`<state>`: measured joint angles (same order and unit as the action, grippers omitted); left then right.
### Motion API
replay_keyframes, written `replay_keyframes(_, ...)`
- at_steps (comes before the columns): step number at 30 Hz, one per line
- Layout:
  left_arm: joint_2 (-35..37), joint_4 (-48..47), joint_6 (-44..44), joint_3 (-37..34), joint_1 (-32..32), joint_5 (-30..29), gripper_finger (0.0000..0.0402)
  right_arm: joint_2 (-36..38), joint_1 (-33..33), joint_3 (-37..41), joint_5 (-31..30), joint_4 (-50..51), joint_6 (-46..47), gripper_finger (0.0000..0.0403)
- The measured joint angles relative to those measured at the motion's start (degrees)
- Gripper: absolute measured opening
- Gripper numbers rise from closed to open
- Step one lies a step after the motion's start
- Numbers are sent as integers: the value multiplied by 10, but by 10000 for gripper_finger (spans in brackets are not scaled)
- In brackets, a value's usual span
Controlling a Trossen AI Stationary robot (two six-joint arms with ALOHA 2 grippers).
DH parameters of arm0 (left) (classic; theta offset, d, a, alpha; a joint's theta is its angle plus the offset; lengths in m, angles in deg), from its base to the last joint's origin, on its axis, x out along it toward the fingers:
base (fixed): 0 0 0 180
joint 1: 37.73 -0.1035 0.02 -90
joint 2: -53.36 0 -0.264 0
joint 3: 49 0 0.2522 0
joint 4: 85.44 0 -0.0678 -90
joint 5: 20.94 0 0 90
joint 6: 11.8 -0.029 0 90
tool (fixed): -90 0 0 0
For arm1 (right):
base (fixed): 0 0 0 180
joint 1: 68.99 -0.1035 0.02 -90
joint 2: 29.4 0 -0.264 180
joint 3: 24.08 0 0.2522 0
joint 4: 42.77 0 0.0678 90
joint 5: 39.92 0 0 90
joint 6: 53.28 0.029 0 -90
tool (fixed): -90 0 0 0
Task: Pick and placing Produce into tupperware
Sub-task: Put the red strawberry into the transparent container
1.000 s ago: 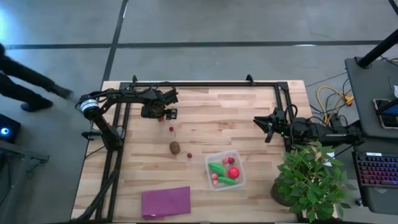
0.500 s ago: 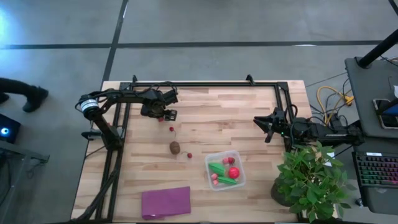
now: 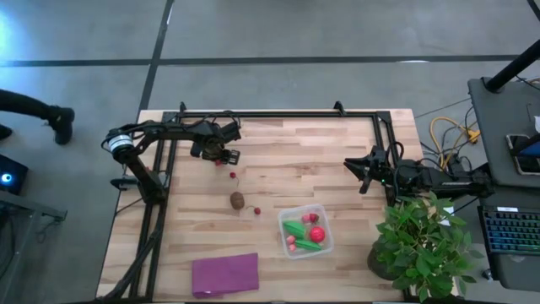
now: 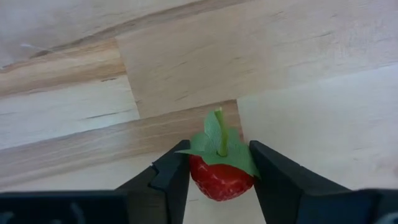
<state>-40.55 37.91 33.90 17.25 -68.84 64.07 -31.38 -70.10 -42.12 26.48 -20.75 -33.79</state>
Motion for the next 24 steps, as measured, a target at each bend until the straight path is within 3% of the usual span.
replay_keyframes(13, 9, 8, -18, 46, 32, 57, 136, 0, 0, 0, 0, 0, 0, 82)
replay_keyframes(18, 47, 52, -83, 116, 105, 74, 137, 0, 0, 0, 0, 0, 0, 77)
replay_keyframes(24, 79, 205, -164, 186, 241, 95, 137, 0, 0, 0, 0, 0, 0, 74)
